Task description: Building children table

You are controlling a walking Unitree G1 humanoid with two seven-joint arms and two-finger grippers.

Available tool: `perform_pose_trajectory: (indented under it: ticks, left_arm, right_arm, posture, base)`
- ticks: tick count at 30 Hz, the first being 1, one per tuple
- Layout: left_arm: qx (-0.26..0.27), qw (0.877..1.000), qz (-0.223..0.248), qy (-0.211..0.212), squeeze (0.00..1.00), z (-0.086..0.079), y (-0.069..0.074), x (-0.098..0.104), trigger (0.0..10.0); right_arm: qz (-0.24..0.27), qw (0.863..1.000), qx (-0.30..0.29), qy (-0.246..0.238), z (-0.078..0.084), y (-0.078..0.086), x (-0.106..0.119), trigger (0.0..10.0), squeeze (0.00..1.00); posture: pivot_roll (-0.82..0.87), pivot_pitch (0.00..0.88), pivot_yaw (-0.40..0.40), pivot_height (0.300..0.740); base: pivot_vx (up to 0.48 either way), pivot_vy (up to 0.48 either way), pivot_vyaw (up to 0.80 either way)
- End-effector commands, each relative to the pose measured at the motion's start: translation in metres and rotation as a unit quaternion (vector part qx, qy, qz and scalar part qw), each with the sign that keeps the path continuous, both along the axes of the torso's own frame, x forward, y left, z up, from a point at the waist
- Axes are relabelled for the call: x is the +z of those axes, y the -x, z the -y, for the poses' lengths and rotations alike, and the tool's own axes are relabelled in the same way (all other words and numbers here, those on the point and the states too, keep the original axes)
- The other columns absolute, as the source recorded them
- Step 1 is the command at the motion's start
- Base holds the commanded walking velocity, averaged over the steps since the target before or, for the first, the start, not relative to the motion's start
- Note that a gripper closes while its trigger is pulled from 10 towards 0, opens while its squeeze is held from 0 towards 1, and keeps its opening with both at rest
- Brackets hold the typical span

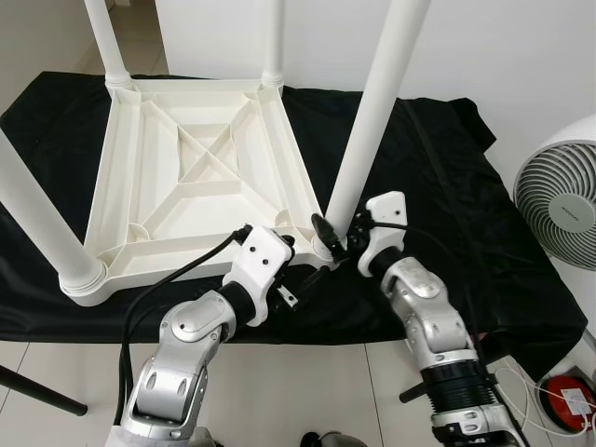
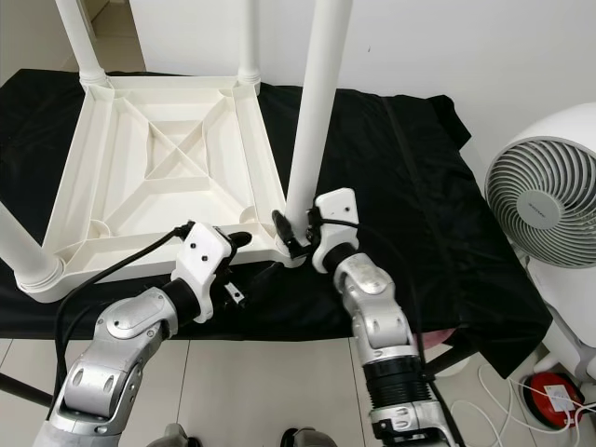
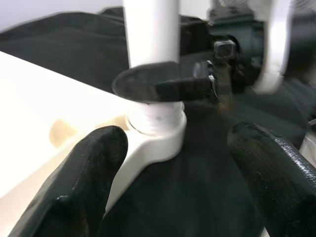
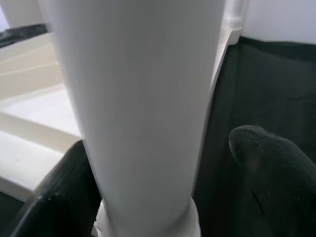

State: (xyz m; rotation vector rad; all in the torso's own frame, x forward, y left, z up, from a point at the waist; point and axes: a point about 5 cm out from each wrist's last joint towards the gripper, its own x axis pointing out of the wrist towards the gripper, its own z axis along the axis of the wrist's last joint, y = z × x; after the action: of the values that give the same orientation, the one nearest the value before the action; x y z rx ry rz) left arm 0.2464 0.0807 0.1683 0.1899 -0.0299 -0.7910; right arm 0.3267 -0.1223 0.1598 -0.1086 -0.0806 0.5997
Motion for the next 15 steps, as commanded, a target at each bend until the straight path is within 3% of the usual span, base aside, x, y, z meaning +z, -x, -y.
perform_pose_trajectory:
  ticks: [1,8,12,15]
  left_arm:
    - [0.019,1.000,-0.010,-0.001,0.00,-0.002,0.001,-0.004,10.0]
    - [0.019,1.000,-0.010,-0.004,0.00,-0.003,0.000,-0.005,10.0]
    - [0.018,1.000,-0.007,-0.004,0.00,-0.003,0.000,-0.003,10.0]
    - [0.018,1.000,-0.006,-0.004,0.00,-0.002,-0.001,-0.003,10.0]
  right_arm:
    - [-0.006,1.000,0.024,0.004,0.003,-0.003,-0.004,10.0,0.00]
    - [-0.005,0.997,0.071,0.025,0.000,-0.004,-0.006,10.0,0.00]
    - [-0.008,0.989,0.132,0.069,-0.008,-0.011,-0.010,10.0,0.00]
    - [-0.010,0.986,0.147,0.075,-0.011,-0.013,-0.010,10.0,0.00]
  posture:
    - [-0.02,0.075,-0.026,0.740]
    - [-0.02,0.067,-0.023,0.740]
    - [-0.01,0.055,-0.024,0.740]
    - [-0.01,0.054,-0.024,0.740]
  base:
    - [0.000,0.000,0.00]
    - [0.000,0.000,0.00]
    - [0.000,0.000,0.00]
    - [0.000,0.000,0.00]
